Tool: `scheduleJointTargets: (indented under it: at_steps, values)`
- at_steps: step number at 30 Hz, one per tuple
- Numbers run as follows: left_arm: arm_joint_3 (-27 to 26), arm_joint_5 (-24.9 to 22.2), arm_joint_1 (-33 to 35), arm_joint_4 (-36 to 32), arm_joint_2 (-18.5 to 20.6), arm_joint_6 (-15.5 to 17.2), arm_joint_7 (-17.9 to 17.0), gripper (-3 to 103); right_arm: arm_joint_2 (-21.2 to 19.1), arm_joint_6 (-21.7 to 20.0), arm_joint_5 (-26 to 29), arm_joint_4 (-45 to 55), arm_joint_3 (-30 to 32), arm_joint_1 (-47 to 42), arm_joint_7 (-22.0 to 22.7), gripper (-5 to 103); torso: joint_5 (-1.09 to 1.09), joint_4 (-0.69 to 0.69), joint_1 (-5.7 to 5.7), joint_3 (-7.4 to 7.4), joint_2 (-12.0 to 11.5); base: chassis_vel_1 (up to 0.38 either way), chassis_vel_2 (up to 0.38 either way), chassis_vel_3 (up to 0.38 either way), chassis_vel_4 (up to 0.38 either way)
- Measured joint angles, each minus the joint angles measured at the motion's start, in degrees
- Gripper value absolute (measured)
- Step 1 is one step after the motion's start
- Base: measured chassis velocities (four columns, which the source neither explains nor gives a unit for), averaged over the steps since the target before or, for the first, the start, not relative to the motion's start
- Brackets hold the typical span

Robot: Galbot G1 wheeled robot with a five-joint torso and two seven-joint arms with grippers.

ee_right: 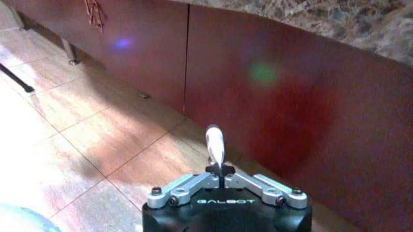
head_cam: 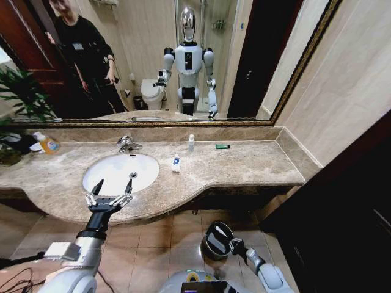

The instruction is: Pick up the trash from the sink and place it in the trash bin.

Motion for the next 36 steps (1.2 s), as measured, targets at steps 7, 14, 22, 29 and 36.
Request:
scheduleJointTargets:
  at_steps: [7, 14, 22, 29, 36]
  values:
    - [0.0, 0.0, 0.0, 0.0, 0.0, 0.0, 0.0, 100, 0.6, 0.2, -0.9, -0.7, -0.5, 0.6, 2.0, 2, 0.01, 0.0, 0.0, 0.0, 0.0, 0.0, 0.0, 0.0, 0.0]
    - [0.0, 0.0, 0.0, 0.0, 0.0, 0.0, 0.0, 100, 0.6, 0.0, -1.0, 0.0, -1.3, 0.6, 2.8, 24, 0.0, 0.0, 0.0, 0.0, 0.0, 0.0, 0.0, 0.0, 0.0]
    - [0.0, 0.0, 0.0, 0.0, 0.0, 0.0, 0.0, 100, 0.2, -0.9, -0.3, 1.6, -2.1, 0.2, 3.7, 56, 0.01, 0.0, 0.0, 0.0, 0.0, 0.0, 0.0, 0.0, 0.0]
    - [0.0, 0.0, 0.0, 0.0, 0.0, 0.0, 0.0, 100, -2.9, -1.9, 4.6, 5.1, -3.7, -1.5, 3.4, 88, 0.01, 0.0, 0.0, 0.0, 0.0, 0.0, 0.0, 0.0, 0.0]
    - [0.0, 0.0, 0.0, 0.0, 0.0, 0.0, 0.0, 100, -5.0, -3.1, 10.8, 14.1, -2.6, -6.0, 1.8, 100, 0.0, 0.0, 0.0, 0.0, 0.0, 0.0, 0.0, 0.0, 0.0]
